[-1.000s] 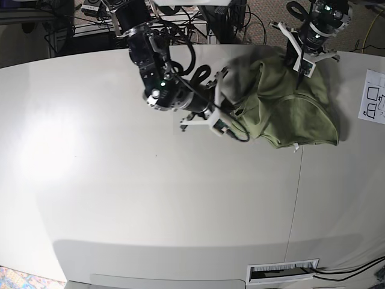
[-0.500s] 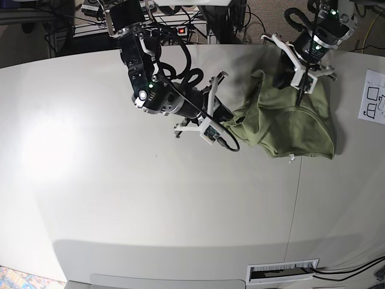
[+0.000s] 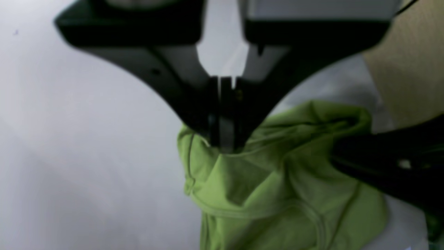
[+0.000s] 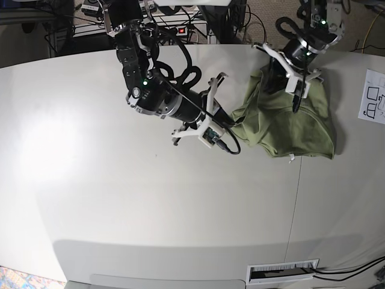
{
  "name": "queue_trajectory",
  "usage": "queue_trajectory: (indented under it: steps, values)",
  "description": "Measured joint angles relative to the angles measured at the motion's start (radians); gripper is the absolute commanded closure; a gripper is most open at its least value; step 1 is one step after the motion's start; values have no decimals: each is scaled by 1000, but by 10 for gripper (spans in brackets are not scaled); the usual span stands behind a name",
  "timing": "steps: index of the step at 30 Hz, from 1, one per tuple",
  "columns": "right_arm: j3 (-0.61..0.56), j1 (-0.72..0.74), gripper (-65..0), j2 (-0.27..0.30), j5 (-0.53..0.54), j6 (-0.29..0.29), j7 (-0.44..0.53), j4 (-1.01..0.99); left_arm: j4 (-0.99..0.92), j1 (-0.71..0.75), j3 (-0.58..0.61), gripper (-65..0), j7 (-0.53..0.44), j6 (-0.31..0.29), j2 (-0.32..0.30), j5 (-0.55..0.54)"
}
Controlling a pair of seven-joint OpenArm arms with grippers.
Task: Fold the T-shirt properly
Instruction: 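Lift the right gripper away and move the left gripper over the bundle, then press the bundle's collar edge down with the left gripper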
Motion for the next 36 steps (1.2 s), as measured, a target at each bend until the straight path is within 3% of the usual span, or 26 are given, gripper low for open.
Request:
queue_trajectory:
  steps: [6,13,16,20,27,30,33,36]
  values:
    - [149,0,0,-2,2,-1,-3,1,-35,10,0,-34,80,-103,93,-42]
    - [268,0,0,-2,75,-1,-33,1,-170,-2,88,-34,-29,-105,104,67]
    - [272,0,0,28,100,1,-33,2,-204,-31,139,-34,-37,-106,107,62]
    - [274,0,0,76,96,-1,-32,19,-93,-15,150,-34,35,-103,104,82]
    - [274,0,0,93,96,-1,-25,21,187,-10,150,-34,182,-103,102,85]
    - [274,0,0,92,97,0,-22,21,225,-8,150,-34,144,-105,101,225]
    - [274,1,0,93,97,0,-22,21,200,-8,150,-34,88,-3,55,340]
    - [273,0,0,92,98,0,-22,21,141,-26,150,-34,40,46,18,451]
